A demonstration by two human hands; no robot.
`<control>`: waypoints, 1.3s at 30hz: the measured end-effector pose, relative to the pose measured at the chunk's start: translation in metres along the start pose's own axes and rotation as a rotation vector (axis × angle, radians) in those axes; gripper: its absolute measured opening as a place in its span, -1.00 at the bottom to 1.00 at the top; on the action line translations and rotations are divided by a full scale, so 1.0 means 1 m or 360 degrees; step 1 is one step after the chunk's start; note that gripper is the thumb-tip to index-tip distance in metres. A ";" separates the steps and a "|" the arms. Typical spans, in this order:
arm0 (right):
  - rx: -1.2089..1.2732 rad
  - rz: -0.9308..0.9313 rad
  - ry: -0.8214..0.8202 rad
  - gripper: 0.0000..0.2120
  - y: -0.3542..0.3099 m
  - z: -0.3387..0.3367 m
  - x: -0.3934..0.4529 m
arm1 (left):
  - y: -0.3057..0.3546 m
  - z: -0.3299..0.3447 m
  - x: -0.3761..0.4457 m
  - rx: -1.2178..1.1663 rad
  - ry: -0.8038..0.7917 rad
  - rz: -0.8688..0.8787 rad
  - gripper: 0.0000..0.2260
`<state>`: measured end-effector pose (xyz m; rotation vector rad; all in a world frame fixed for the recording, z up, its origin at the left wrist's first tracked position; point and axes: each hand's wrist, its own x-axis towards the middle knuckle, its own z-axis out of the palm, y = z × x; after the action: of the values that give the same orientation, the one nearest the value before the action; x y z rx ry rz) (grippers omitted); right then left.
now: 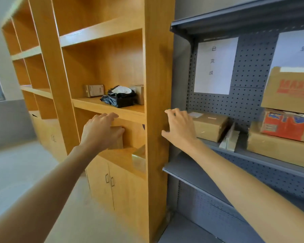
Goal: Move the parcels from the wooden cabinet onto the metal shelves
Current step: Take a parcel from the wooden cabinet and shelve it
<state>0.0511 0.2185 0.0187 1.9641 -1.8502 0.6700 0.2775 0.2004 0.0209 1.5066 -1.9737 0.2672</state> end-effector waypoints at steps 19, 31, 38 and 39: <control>0.0043 0.0046 -0.0066 -0.40 -0.178 0.186 0.240 | -0.272 0.061 0.189 0.0228 -0.0075 0.0053 -0.56; -0.0195 0.0625 -0.0170 -0.43 -0.265 0.282 0.277 | -0.415 0.133 0.279 0.0002 -0.0289 0.0541 -0.57; -0.0329 0.0875 -0.0245 -0.44 -0.283 0.307 0.271 | -0.434 0.180 0.314 -0.0081 -0.0361 0.0835 -0.59; -0.0343 0.0902 -0.0250 -0.42 -0.280 0.311 0.270 | -0.431 0.188 0.316 -0.0122 -0.0372 0.0867 -0.58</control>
<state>0.3674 -0.1559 -0.0676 1.3903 -2.4890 0.4437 0.5619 -0.2875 -0.0298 0.9607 -2.5300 0.2441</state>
